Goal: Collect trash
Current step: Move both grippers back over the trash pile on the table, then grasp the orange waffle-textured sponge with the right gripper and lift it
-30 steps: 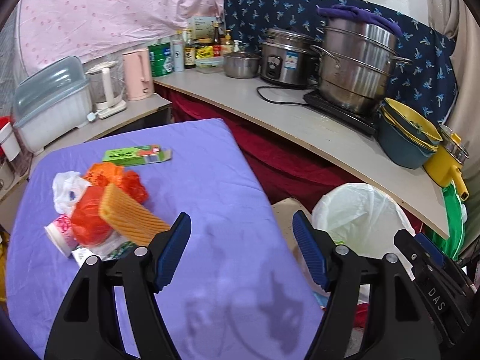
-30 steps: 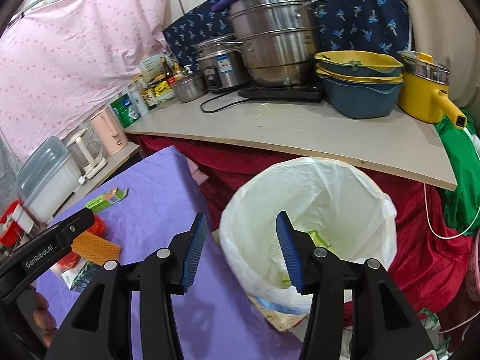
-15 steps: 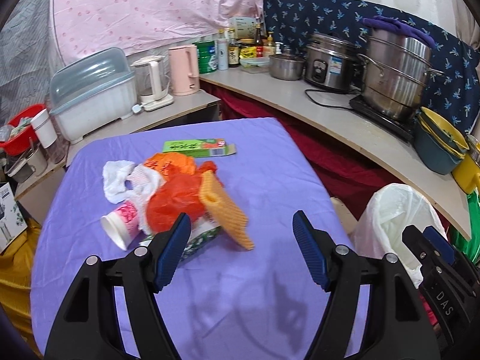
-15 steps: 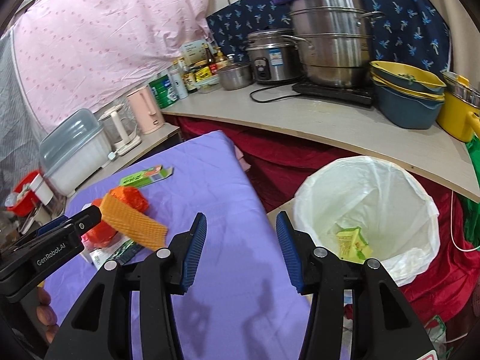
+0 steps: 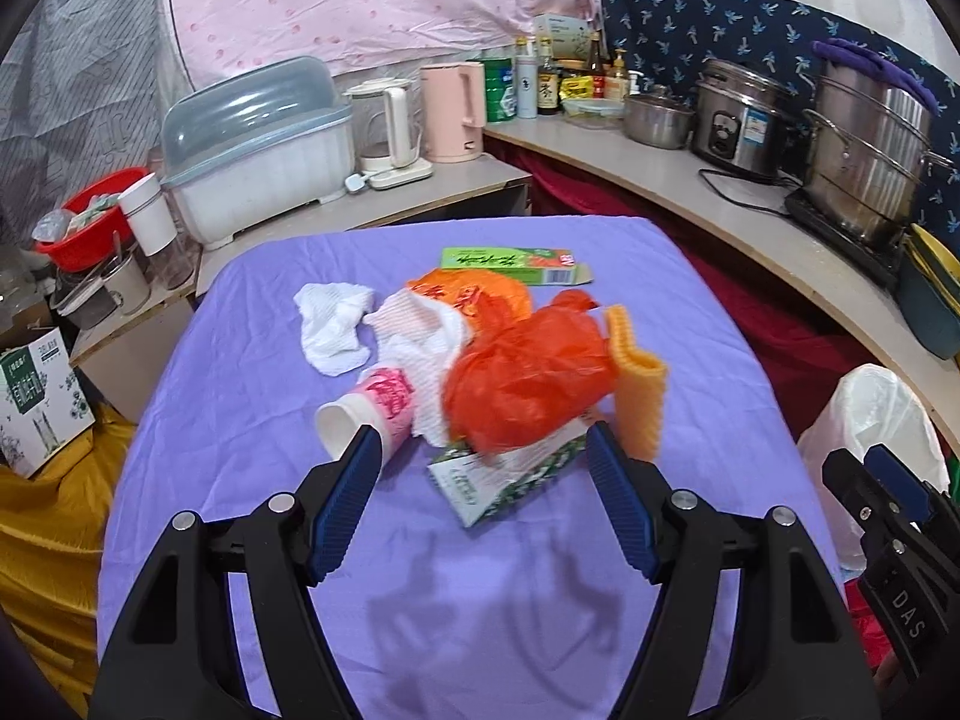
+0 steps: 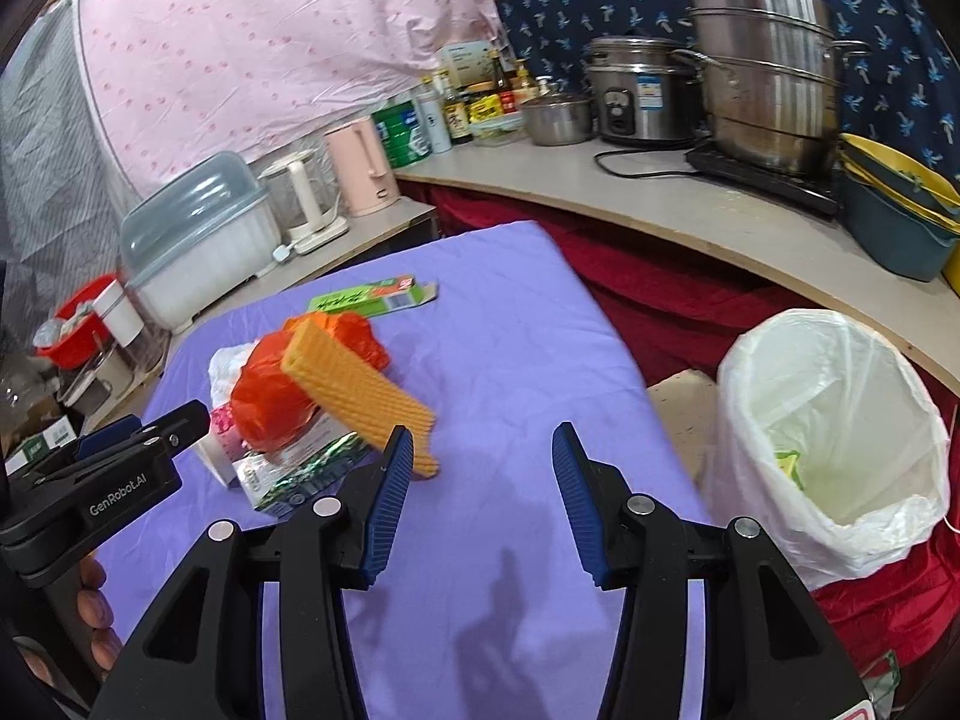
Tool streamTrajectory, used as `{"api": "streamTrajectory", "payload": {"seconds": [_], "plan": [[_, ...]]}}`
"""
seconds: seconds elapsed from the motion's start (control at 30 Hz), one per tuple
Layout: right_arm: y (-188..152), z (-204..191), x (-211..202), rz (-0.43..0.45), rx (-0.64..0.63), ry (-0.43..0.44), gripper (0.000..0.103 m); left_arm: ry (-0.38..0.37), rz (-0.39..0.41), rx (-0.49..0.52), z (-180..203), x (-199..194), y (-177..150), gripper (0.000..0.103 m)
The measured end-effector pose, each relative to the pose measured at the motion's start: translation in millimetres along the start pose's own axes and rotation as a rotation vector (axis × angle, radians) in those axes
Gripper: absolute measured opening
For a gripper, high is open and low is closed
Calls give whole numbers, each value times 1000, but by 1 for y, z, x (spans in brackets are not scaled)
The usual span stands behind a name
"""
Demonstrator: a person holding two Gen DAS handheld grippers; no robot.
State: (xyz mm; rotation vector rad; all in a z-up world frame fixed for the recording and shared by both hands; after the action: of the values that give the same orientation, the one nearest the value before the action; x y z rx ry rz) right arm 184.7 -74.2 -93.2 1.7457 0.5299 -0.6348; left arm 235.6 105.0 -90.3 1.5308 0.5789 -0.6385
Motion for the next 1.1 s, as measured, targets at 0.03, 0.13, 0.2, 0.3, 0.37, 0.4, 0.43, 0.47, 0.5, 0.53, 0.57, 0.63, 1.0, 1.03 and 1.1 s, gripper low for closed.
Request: {"api": "streamTrajectory", "payload": {"seconds": [0.03, 0.13, 0.2, 0.3, 0.37, 0.4, 0.43, 0.47, 0.5, 0.53, 0.57, 0.63, 1.0, 1.03, 1.1], "plan": [[-2, -8, 6, -10, -8, 9, 47, 6, -5, -2, -6, 3, -1, 68], [-5, -26, 19, -29, -29, 30, 48, 19, -15, -9, -20, 11, -3, 70], [-6, -39, 28, -39, -46, 43, 48, 21, -23, -17, -27, 15, -3, 70], [-4, -55, 40, -48, -64, 61, 48, 23, -28, -23, -36, 21, -1, 72], [-2, -64, 47, -52, -74, 69, 48, 23, -28, -27, -41, 24, 0, 76], [-1, -68, 50, -55, -78, 72, 48, 23, -28, -28, -43, 26, 1, 76], [-1, -71, 55, -58, -83, 76, 48, 23, -28, -28, -44, 27, 2, 77], [-1, -75, 60, -62, -85, 78, 48, 23, -29, -29, -46, 29, 2, 77], [0, -78, 64, -66, -87, 81, 47, 23, -30, -30, -48, 31, 3, 77], [0, -80, 68, -69, -87, 82, 47, 23, -32, -33, -50, 33, 4, 77], [0, -82, 72, -73, -89, 82, 46, 23, -33, -34, -51, 34, 5, 77], [0, -85, 80, -79, -89, 85, 43, 23, -36, -35, -55, 38, 6, 77], [7, -74, 96, -84, -63, 68, 14, -43, -59, -41, -43, 49, 3, 85], [9, -69, 94, -80, -50, 65, 13, -53, -59, -43, -41, 49, 4, 87], [12, -58, 90, -67, -26, 50, 13, -75, -59, -42, -35, 48, 3, 88]]}}
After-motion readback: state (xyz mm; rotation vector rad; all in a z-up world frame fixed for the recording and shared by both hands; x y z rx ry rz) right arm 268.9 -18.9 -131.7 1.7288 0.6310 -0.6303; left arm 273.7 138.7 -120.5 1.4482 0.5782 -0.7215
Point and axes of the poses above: each gripper's, at about its wrist camera, not at the fingertips, and x roughly the way its jaws point, z to its right, y to its top, the point moved 9 cm from there along x, roughly the way its jaws point
